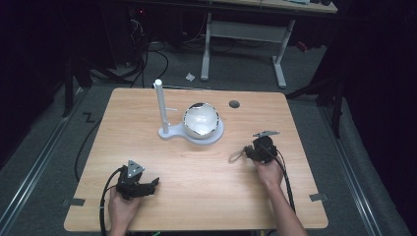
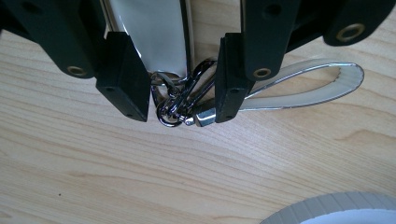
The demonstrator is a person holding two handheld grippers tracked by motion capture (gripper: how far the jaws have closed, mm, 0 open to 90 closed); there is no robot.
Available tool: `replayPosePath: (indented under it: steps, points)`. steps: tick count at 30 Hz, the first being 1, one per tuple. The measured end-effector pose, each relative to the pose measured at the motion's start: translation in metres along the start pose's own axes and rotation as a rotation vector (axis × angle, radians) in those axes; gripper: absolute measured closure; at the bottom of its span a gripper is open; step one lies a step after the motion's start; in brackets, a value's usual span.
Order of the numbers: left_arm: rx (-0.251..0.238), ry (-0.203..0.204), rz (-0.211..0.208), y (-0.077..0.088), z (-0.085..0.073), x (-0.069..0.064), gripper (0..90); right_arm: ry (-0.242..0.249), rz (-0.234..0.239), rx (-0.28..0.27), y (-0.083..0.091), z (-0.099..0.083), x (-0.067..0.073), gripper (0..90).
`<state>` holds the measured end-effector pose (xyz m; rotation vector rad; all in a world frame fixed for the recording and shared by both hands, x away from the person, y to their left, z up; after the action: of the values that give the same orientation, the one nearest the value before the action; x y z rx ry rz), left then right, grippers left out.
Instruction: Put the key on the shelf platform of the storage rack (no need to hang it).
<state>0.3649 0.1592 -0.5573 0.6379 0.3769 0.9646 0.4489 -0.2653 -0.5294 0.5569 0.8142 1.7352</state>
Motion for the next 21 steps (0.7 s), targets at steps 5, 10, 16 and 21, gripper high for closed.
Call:
replayPosePath:
  steps: [5,10,16,21]
  points:
    - [-0.001,0.001,0.001,0.0,0.0,0.0,19.3,0.028,-0.001,-0.013,-0.0022,0.0006,-0.0013,62.9]
    - [-0.002,0.003,0.002,-0.0001,0.0,0.0,19.4,0.054,-0.01,0.003,-0.0048,0.0002,-0.0001,63.2]
    - [-0.003,0.004,0.002,-0.0001,0.0,0.0,19.6,0.085,-0.024,0.008,-0.0066,0.0021,0.0022,66.7]
    - [-0.003,0.004,0.003,-0.0001,0.0,0.0,19.8,0.122,-0.036,0.014,-0.0064,0.0017,0.0045,73.0]
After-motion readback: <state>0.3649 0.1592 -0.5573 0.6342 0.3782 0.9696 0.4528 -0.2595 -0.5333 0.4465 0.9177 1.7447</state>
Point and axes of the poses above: each handheld gripper's, and its own axes: y roughly backward along the jaws, z roughly out of its top, x roughly to its left, the point moved 3 cm from there along -y, roughly forward along the jaws, and after that the axes turned 2 degrees about -x, right-handed, at the moved point
